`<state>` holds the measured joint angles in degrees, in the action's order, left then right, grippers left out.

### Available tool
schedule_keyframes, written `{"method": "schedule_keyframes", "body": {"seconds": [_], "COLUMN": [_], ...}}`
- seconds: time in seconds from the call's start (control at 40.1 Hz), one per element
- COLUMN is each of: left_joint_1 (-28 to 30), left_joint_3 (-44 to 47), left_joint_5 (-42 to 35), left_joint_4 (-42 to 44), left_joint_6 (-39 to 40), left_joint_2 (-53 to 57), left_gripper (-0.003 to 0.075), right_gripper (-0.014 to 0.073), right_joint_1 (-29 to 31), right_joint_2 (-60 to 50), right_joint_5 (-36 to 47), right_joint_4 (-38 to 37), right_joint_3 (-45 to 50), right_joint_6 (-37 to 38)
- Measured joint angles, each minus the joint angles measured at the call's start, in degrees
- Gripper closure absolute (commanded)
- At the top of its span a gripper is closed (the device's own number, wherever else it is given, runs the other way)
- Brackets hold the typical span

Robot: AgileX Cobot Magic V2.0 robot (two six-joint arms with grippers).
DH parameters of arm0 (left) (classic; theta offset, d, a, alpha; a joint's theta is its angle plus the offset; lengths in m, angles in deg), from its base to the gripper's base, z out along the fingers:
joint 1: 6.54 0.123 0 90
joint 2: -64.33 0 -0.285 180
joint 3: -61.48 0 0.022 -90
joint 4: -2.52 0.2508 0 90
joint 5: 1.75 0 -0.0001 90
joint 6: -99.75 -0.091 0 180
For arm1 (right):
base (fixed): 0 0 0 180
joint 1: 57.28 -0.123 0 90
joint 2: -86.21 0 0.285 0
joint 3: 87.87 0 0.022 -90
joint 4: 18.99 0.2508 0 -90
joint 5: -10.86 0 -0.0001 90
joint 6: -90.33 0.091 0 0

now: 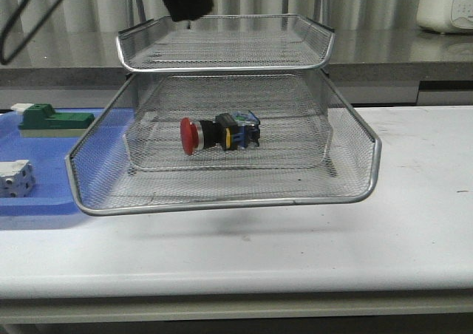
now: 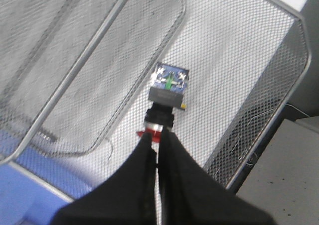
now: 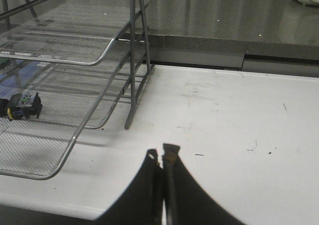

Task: Place button on rack with both arms

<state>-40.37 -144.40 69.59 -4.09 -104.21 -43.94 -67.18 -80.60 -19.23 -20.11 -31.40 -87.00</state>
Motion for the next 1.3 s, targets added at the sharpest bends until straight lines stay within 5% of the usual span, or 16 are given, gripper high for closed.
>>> {"method": "schedule_keyframes", "body": {"seconds": [0.324, 0.524, 0.848, 1.297], "left_joint_1": [8.21, 14.12, 14.75, 14.75], "left_joint_3": [20.57, 37.67, 65.83, 79.41], "left_joint_5": [-2.39, -13.99, -33.12, -39.64], "left_joint_4": [2.91, 2.91, 0.80, -2.09], "left_joint_6": [6.78, 8.30, 8.72, 8.72], "left_joint_2": [19.30, 35.44, 64.03, 94.24], "left_gripper": [0.0739, 0.0739, 0.0739, 0.0739], "right_gripper": [0.0654, 0.0654, 0.0654, 0.0654], "right_joint_1": [0.00, 0.00, 0.00, 0.00], "right_joint_2": [0.00, 0.00, 0.00, 0.00], "right_joint_5": [0.00, 0.00, 0.00, 0.00], "right_joint_4": [0.00, 0.00, 0.00, 0.00], "right_joint_3": [0.00, 0.00, 0.00, 0.00], "right_joint_6": [0.00, 0.00, 0.00, 0.00]}}
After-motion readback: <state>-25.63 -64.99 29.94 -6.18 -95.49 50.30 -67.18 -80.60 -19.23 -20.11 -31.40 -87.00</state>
